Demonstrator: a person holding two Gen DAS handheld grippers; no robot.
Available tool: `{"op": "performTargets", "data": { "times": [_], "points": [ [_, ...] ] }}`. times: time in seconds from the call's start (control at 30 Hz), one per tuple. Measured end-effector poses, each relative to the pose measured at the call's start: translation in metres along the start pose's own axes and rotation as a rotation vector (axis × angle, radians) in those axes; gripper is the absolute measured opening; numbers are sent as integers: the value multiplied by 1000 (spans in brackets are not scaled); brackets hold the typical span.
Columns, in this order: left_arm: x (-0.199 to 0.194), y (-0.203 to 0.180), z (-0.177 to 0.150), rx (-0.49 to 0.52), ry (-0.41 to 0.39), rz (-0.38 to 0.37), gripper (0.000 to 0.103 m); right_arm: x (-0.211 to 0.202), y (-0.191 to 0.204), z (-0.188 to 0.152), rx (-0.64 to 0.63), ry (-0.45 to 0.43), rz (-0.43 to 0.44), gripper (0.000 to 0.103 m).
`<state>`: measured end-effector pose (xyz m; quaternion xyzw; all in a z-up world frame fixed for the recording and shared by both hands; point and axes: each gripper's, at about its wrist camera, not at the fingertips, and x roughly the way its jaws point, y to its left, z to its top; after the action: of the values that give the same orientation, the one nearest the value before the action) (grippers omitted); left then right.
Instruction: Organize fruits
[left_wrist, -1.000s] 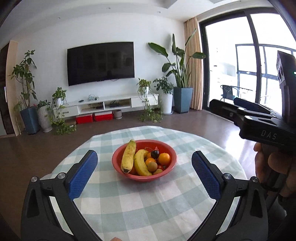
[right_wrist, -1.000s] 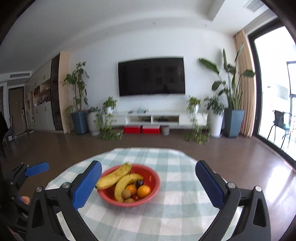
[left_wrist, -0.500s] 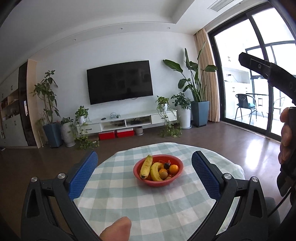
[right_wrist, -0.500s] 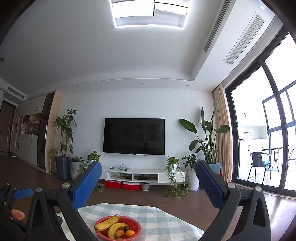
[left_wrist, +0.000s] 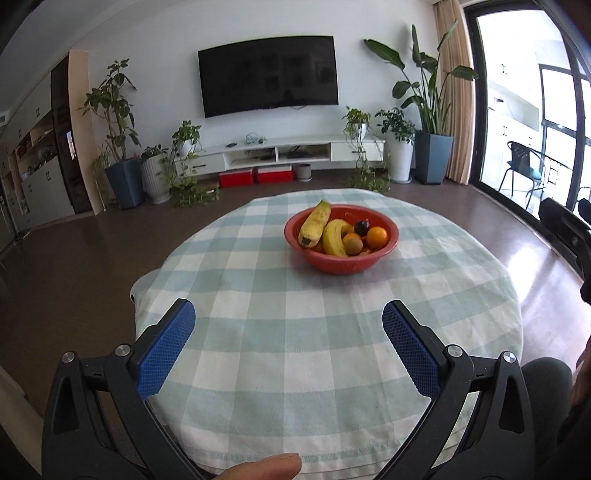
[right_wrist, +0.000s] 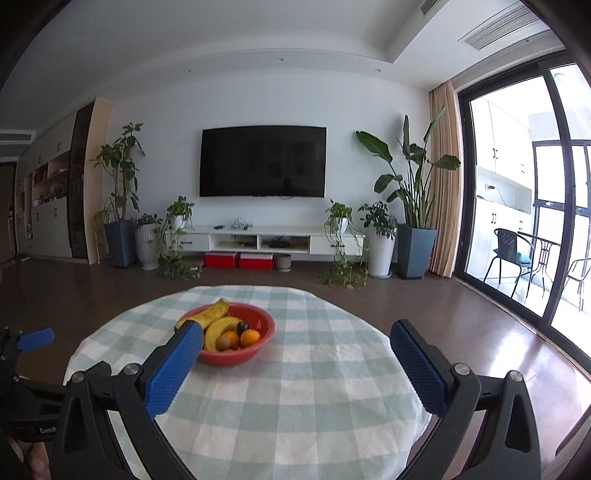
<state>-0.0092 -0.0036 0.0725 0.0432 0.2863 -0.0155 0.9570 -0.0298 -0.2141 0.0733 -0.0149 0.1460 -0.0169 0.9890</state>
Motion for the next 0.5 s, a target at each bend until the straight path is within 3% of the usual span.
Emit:
{"op": "performTargets", "data": {
  "times": [0.23, 0.5],
  "points": [
    [34, -6, -21, -4, 92, -14, 103, 19, 7, -32, -11, 148, 10, 103],
    [63, -6, -28, -16, 161, -16, 103, 35, 2, -47, 26, 237, 14, 103]
  ]
}}
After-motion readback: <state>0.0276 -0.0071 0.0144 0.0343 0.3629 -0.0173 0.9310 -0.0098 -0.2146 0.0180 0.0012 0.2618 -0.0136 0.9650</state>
